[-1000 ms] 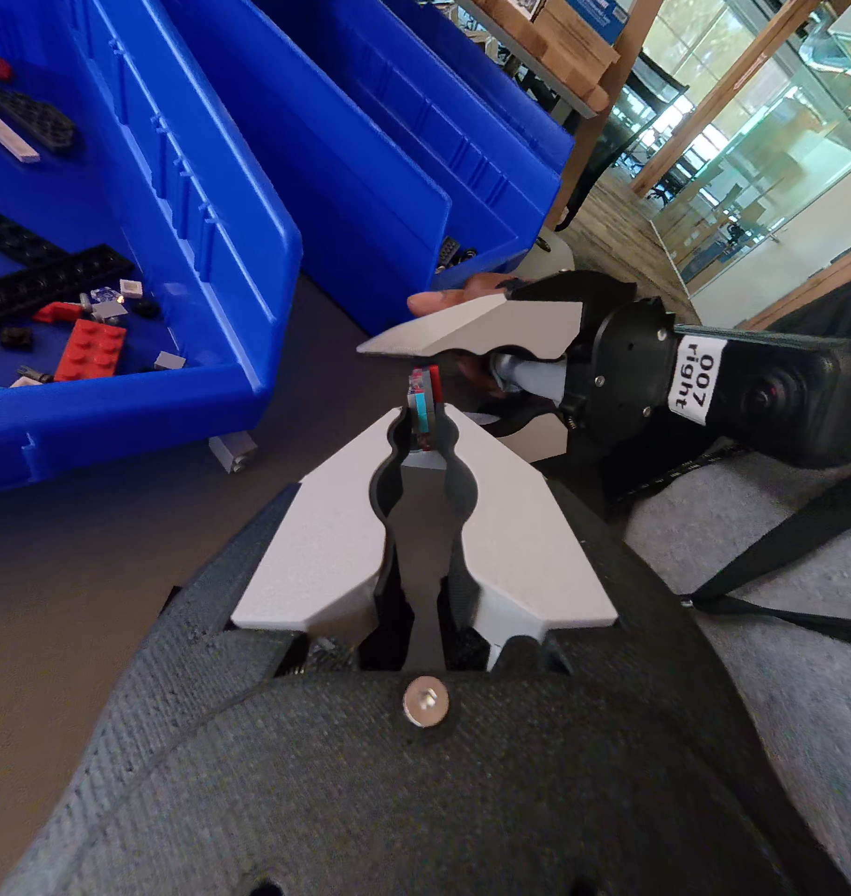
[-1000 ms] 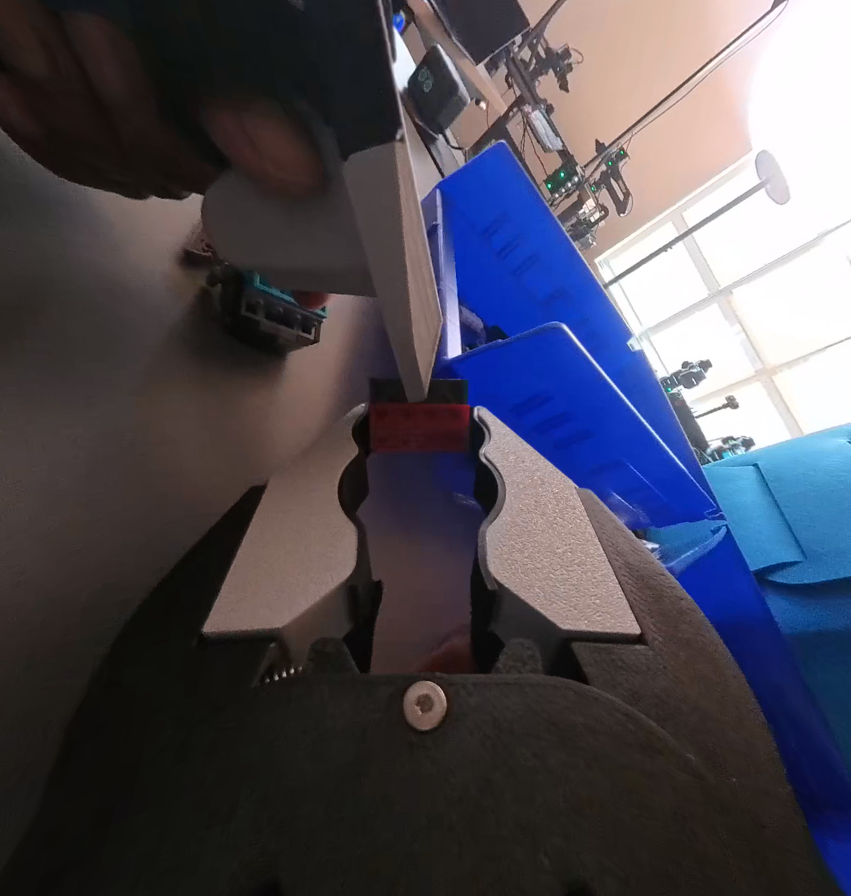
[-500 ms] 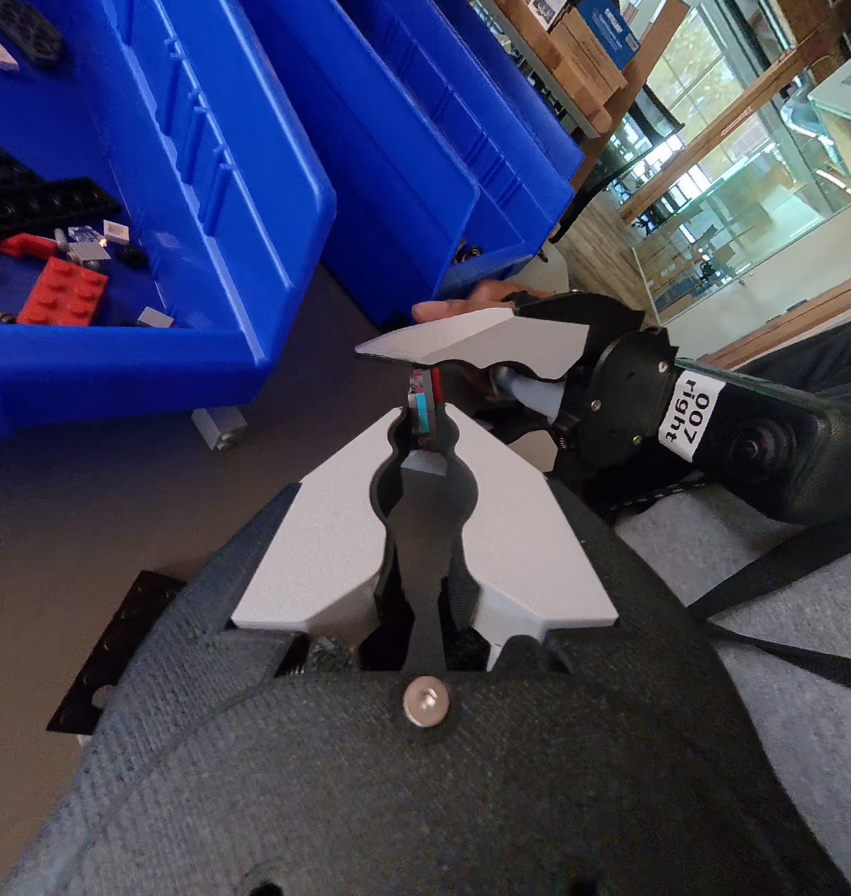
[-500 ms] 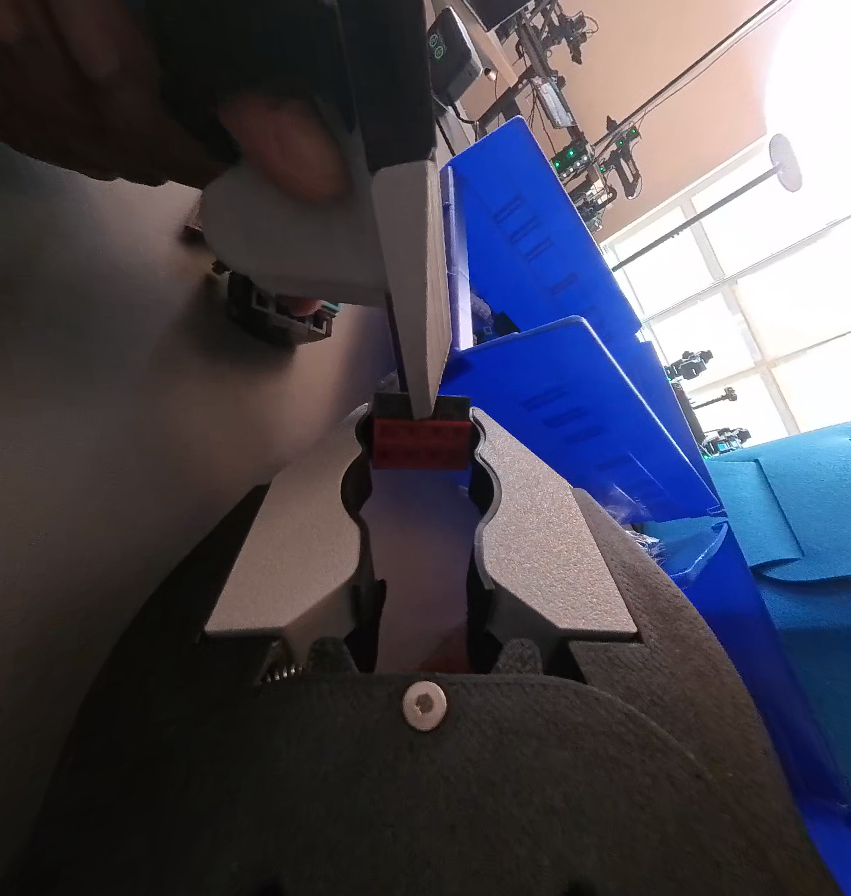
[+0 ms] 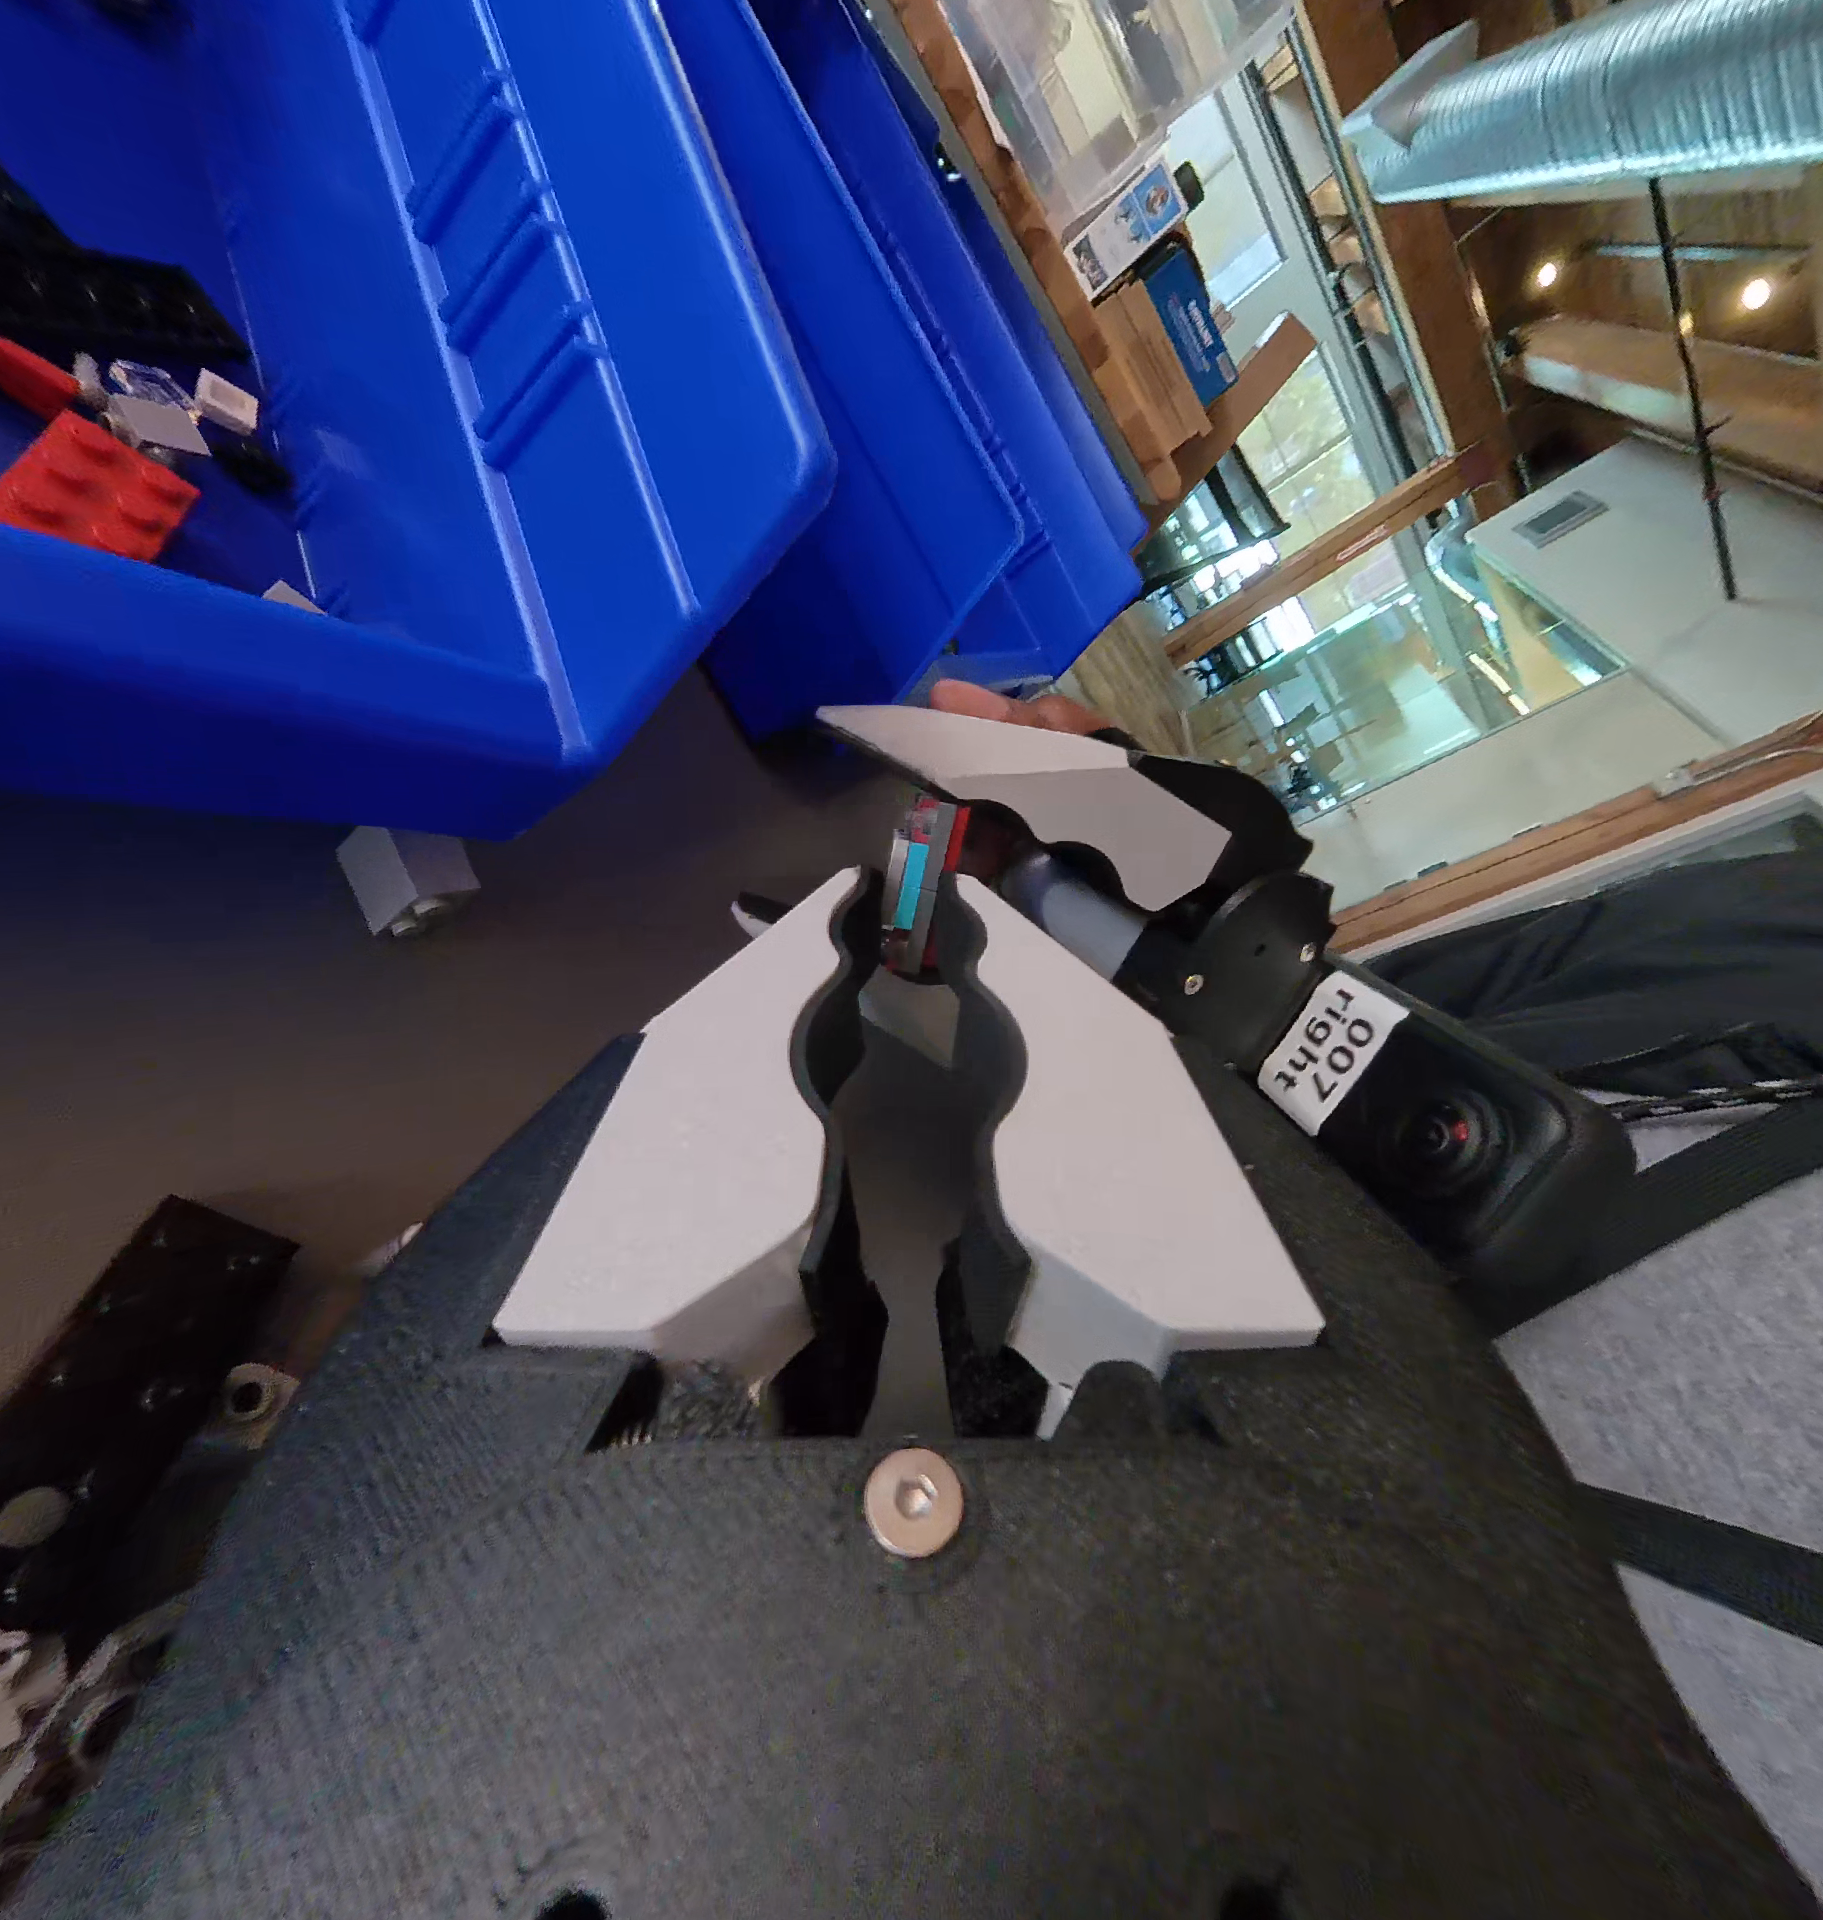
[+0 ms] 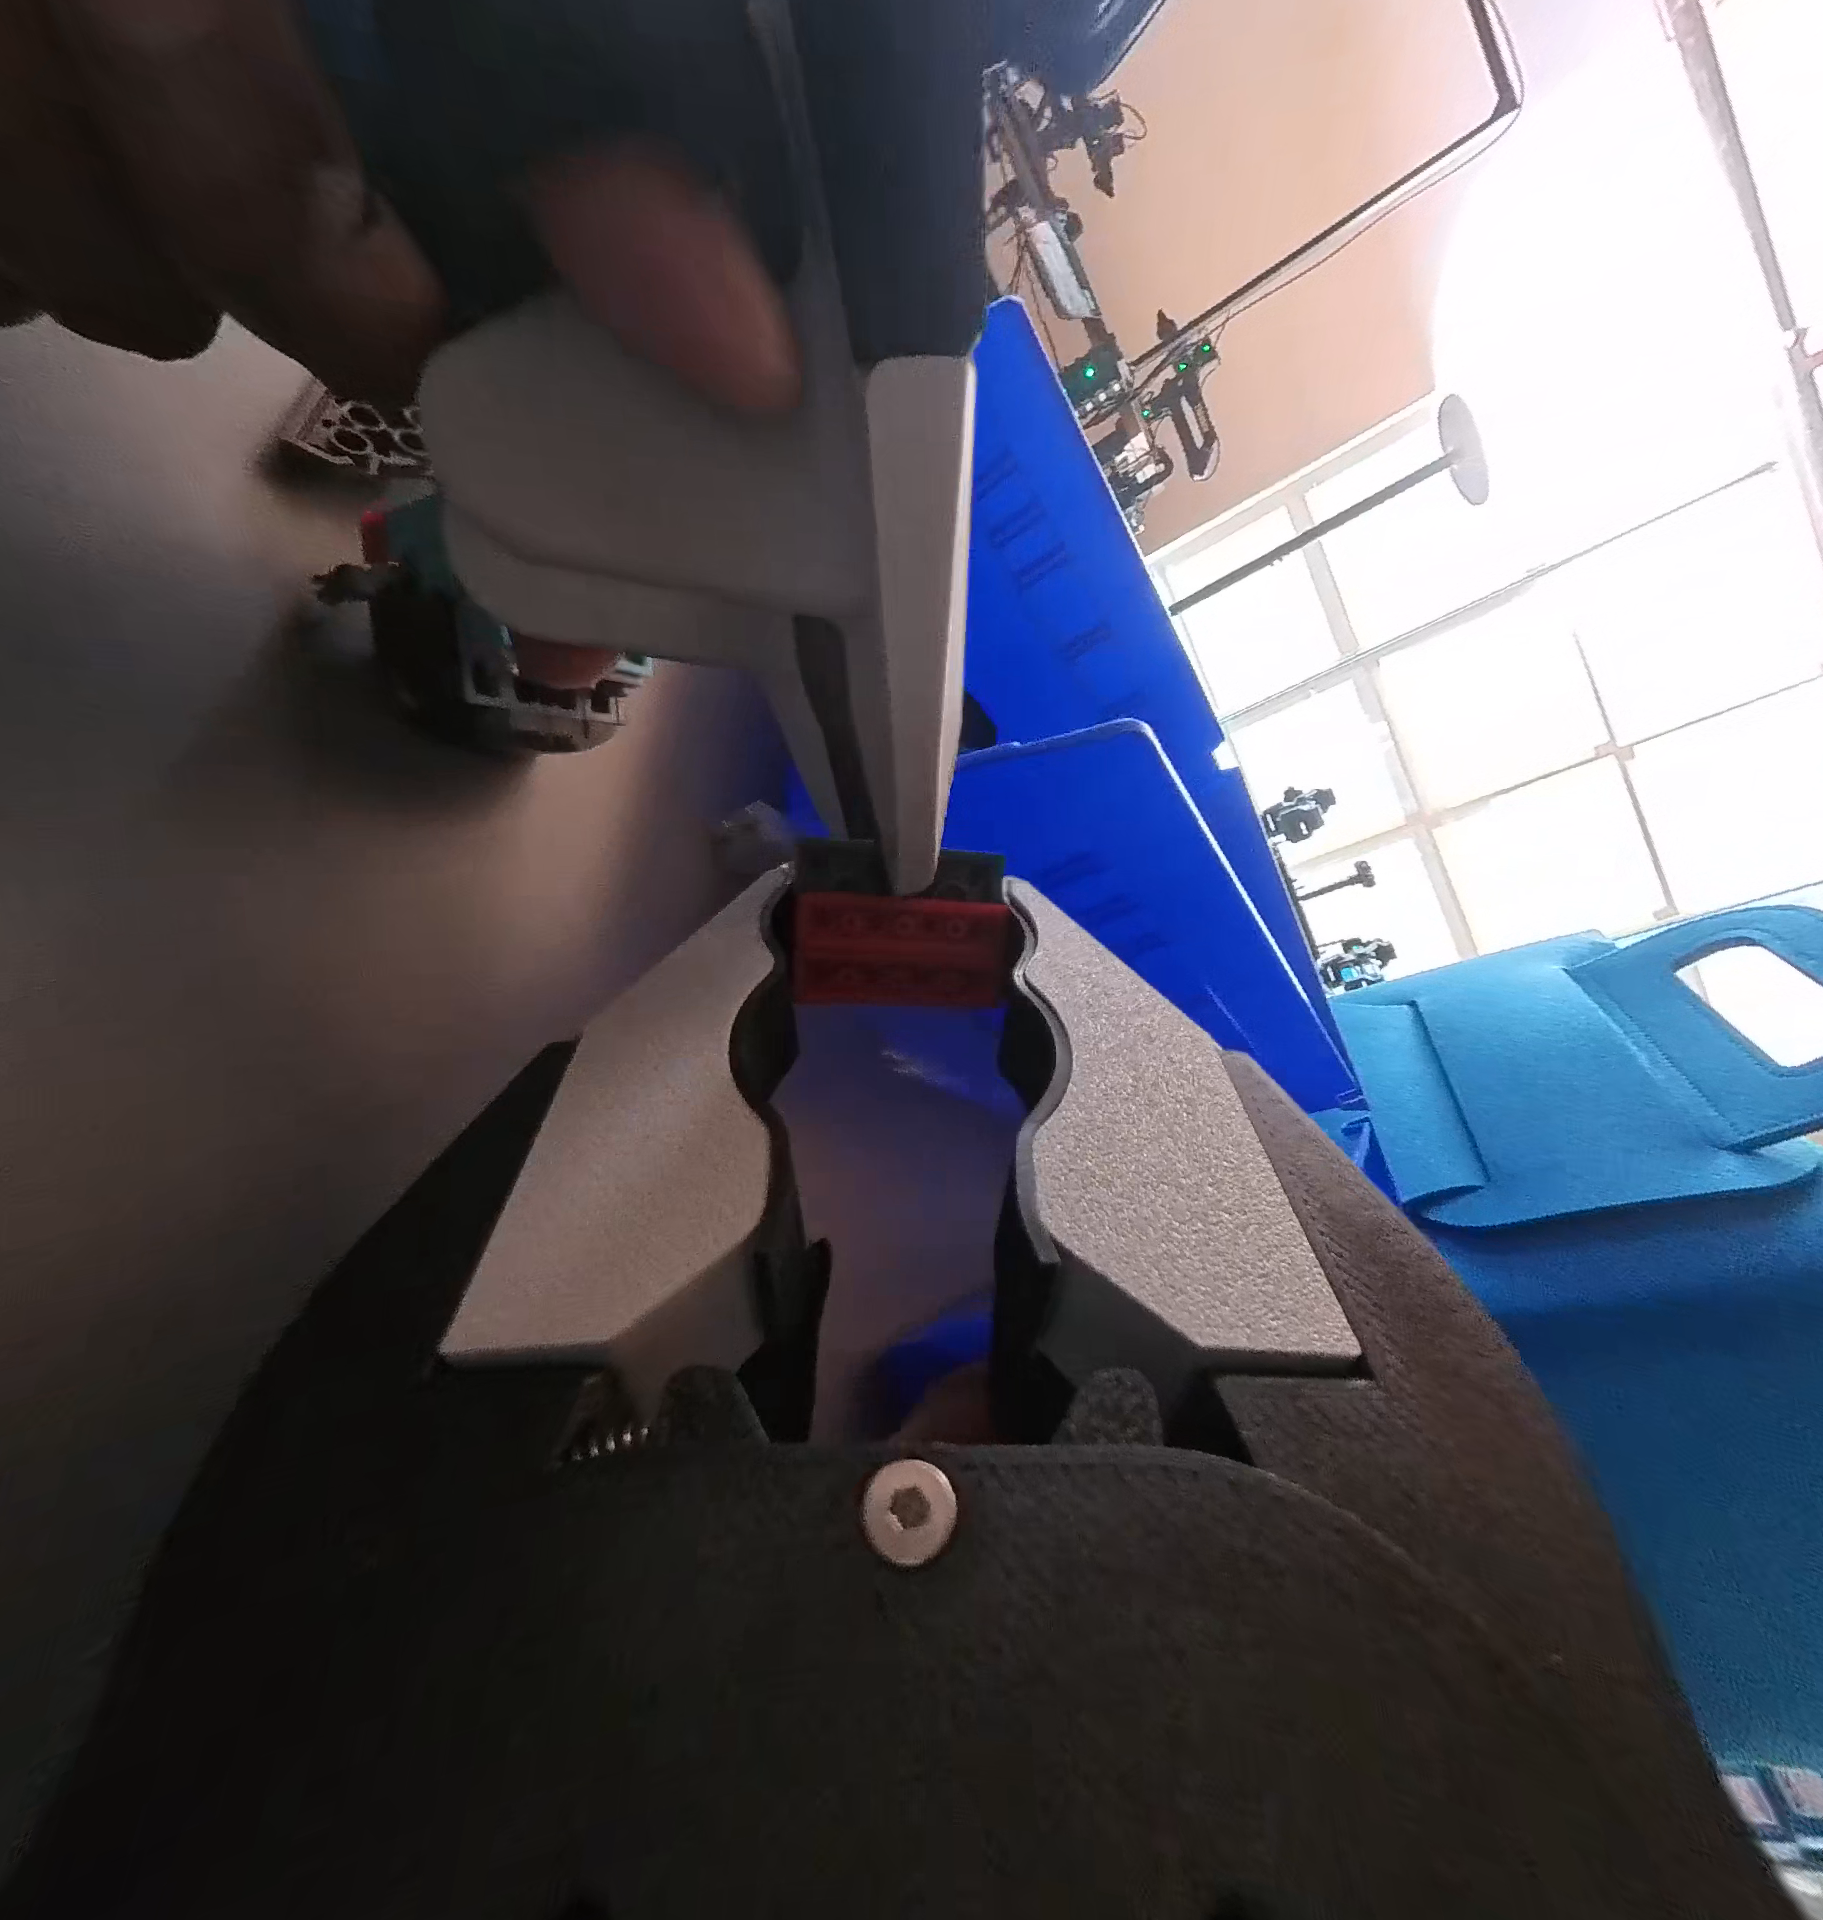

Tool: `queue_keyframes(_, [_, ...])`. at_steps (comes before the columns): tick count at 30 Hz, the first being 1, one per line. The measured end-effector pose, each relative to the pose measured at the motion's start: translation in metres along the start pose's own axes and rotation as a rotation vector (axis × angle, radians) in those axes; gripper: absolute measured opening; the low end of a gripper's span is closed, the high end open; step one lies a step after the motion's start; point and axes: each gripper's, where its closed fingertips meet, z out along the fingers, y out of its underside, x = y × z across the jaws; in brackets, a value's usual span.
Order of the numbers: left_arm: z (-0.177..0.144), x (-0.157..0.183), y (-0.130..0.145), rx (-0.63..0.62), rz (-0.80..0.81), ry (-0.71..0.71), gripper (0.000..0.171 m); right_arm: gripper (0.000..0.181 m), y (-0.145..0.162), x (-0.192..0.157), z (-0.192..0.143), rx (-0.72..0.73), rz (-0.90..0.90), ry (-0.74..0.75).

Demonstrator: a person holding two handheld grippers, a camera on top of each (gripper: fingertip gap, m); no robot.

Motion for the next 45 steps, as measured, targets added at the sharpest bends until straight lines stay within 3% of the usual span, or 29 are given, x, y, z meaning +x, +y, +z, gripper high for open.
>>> queue_keyframes(9, [-0.002, 0.011, -0.005, 0.040, -0.134, 0.123, 0.009, 0.036, -0.008, 0.010, -0.005, 0.049, -0.021, 0.063])
queue_keyframes(31, [-0.004, 0.006, -0.008, 0.074, -0.214, 0.150, 0.009, 0.041, -0.016, 0.016, -0.013, 0.075, -0.207, 0.182])
queue_keyframes(39, [-0.006, 0.008, -0.013, 0.091, -0.166, 0.139, 0.010, 0.033, -0.013, 0.016, -0.014, 0.088, -0.056, 0.136])
queue_keyframes(45, [-0.003, 0.001, -0.011, 0.093, -0.094, 0.051, 0.011, 0.034, -0.006, 0.009, -0.011, 0.051, -0.010, 0.090])
